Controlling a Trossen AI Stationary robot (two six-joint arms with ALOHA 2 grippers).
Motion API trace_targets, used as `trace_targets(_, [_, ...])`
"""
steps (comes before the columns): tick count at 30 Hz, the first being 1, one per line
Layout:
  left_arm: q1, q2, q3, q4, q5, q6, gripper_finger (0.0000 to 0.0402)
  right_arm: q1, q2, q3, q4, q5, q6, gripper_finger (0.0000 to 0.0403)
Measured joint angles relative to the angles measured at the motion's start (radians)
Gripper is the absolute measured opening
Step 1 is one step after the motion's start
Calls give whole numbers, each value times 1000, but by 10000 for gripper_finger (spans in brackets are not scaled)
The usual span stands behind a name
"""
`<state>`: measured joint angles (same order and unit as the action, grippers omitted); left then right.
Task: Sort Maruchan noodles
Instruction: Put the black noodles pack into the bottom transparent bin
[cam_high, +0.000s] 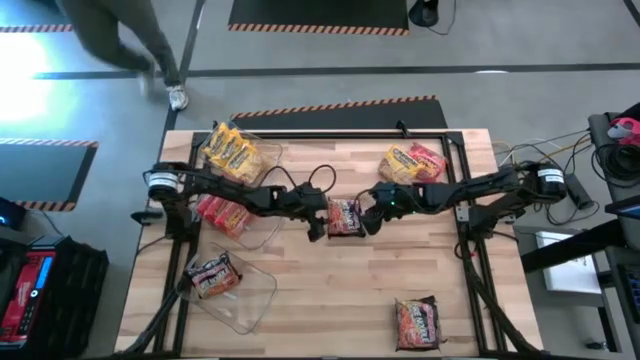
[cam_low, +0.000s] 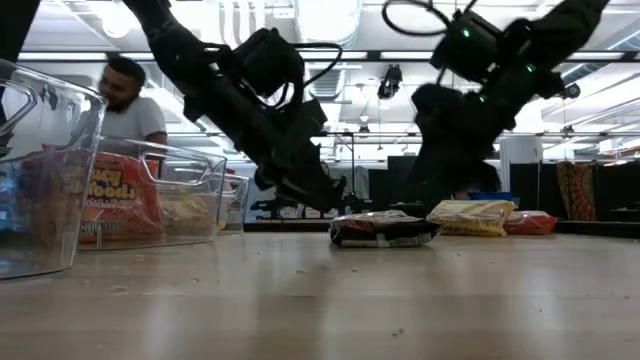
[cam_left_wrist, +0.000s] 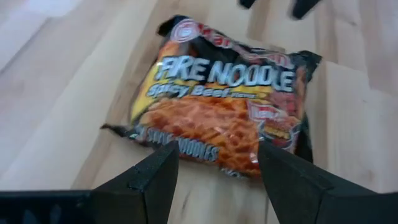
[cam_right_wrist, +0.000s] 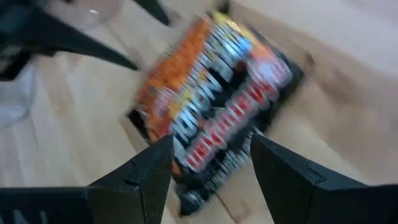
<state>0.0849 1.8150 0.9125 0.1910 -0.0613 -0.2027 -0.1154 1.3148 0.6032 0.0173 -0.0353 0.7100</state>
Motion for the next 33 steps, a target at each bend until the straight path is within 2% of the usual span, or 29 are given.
trace_targets(10, [-1,45,15,41,1,71,201,0,-5,-132,210,2,190,203])
trace_targets(33, [-1,117,13,69,4,61,201,-1,32,-136,237,11,198,203])
